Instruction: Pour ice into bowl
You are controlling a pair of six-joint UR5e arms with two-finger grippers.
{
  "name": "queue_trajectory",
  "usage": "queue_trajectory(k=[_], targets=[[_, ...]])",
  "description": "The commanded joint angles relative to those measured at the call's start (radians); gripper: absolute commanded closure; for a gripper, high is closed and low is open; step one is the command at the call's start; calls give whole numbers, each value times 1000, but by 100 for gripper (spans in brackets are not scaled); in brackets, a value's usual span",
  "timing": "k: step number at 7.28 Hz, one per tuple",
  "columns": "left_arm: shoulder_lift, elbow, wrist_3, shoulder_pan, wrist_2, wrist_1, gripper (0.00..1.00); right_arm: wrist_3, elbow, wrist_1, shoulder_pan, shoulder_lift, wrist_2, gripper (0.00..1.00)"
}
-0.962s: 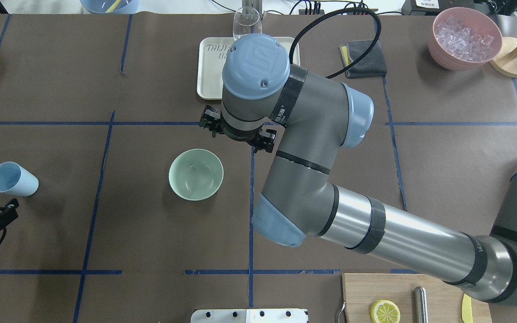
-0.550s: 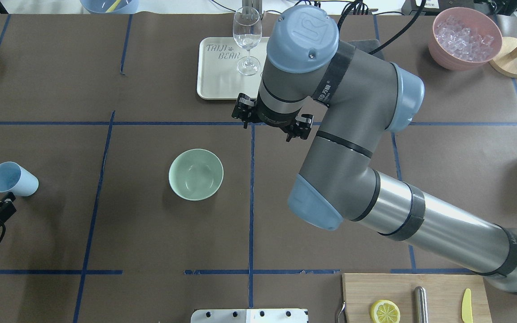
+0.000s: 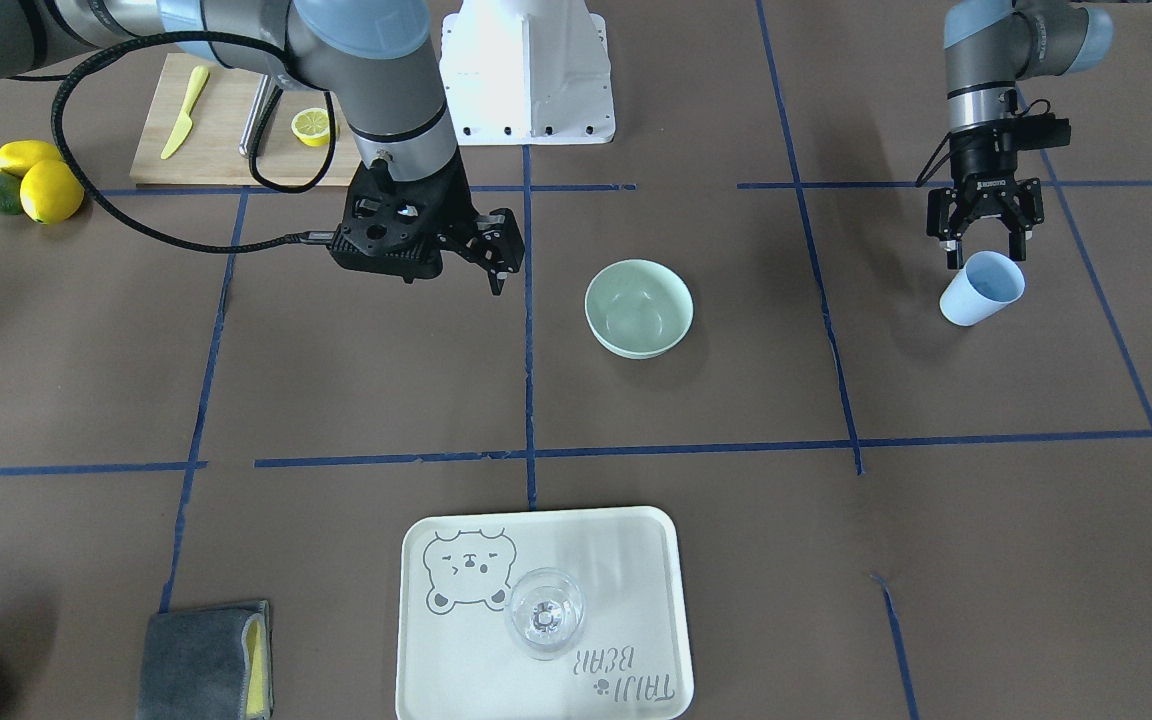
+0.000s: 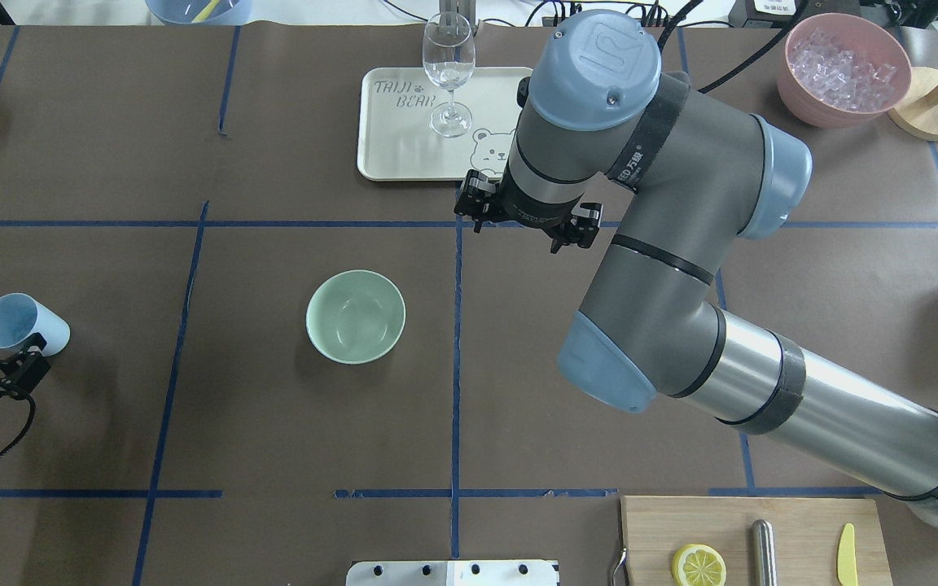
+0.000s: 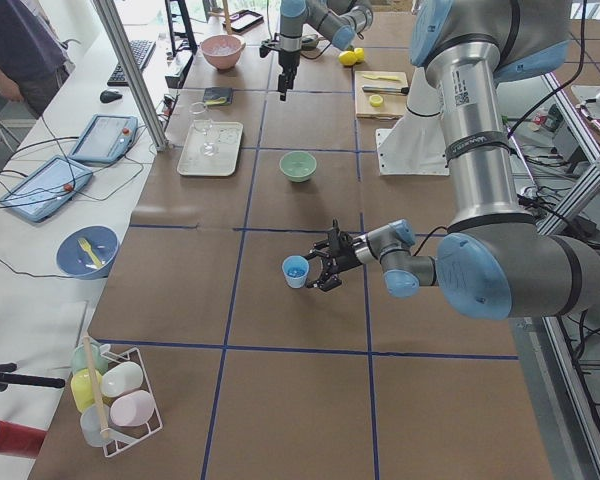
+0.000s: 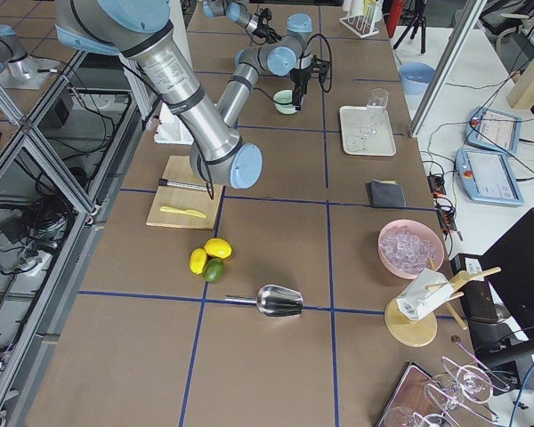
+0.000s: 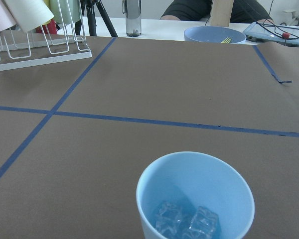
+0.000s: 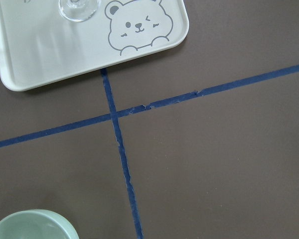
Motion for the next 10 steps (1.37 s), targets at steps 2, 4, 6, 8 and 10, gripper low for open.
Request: queue_trajectory(k=[2,4,6,8,10], targets=[[-64,74,0,0,109,5,2,-1,0,0,1,-5,0,0],[-101,122,0,0,114,5,1,-1,0,0,1,-7,0,0],[-106,137,0,0,117,5,1,-1,0,0,1,-7,-2,0],[-185,207,0,0,147,5,1,-1,0,0,4,-7,-2,0],[-195,223,0,-3,166,2,2,-1,1,0,5,-5,0,0]])
